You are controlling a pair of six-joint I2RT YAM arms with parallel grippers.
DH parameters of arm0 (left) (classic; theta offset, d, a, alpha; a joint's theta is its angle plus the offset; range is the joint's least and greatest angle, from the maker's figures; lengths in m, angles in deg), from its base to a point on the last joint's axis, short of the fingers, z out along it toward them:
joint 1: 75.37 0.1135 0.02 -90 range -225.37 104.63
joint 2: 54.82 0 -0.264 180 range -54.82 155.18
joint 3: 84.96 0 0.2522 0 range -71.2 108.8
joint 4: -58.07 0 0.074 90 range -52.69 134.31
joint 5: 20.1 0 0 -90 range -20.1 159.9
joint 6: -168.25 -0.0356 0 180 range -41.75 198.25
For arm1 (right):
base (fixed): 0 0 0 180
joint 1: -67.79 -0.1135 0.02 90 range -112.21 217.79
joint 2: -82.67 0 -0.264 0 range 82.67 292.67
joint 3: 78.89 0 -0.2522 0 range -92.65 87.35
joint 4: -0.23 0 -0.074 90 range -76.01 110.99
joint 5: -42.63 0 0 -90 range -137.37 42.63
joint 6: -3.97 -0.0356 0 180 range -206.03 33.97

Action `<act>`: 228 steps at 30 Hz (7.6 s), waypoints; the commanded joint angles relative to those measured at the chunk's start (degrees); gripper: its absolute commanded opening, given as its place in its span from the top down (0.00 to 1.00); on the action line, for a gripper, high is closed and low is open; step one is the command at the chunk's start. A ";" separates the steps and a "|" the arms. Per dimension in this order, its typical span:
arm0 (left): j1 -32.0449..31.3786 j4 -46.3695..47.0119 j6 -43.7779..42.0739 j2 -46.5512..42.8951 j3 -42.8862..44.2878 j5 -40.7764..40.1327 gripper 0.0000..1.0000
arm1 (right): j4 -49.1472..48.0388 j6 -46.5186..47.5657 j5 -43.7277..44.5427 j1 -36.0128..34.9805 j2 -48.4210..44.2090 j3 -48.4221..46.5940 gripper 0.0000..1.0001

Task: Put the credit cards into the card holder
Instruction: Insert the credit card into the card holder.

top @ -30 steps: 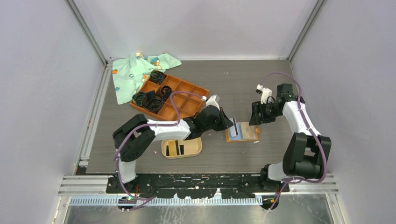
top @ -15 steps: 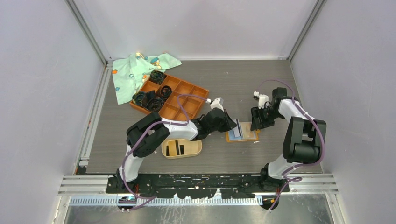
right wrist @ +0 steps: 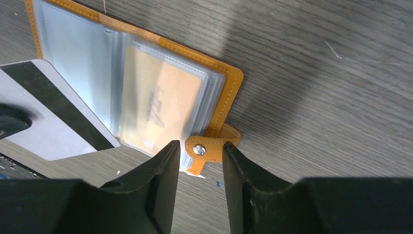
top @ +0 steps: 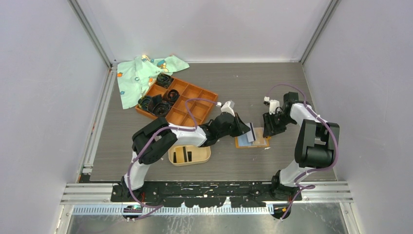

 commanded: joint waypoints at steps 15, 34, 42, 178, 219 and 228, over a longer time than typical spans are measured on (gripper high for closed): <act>0.91 5.45 3.34 1.53 0.00 2.97 1.00 | 1.03 0.81 -0.74 0.22 2.35 -2.80 0.61; 1.99 3.39 3.75 1.15 -1.75 3.58 1.00 | 1.41 1.05 -0.18 0.22 2.79 -3.06 0.62; 2.02 2.38 4.51 1.68 -1.34 5.27 1.00 | 1.55 1.05 -0.03 0.28 3.05 -3.07 0.62; 5.59 14.76 -1.07 8.61 -4.37 12.90 1.00 | 2.48 1.32 -0.31 0.21 3.95 -3.68 0.63; 5.16 23.33 -1.88 11.00 -3.76 15.73 1.00 | 2.62 1.32 -0.81 0.26 4.13 -3.68 0.63; 3.93 23.33 -0.35 11.59 -4.78 14.06 1.00 | 2.66 1.32 -0.93 0.18 4.20 -3.68 0.63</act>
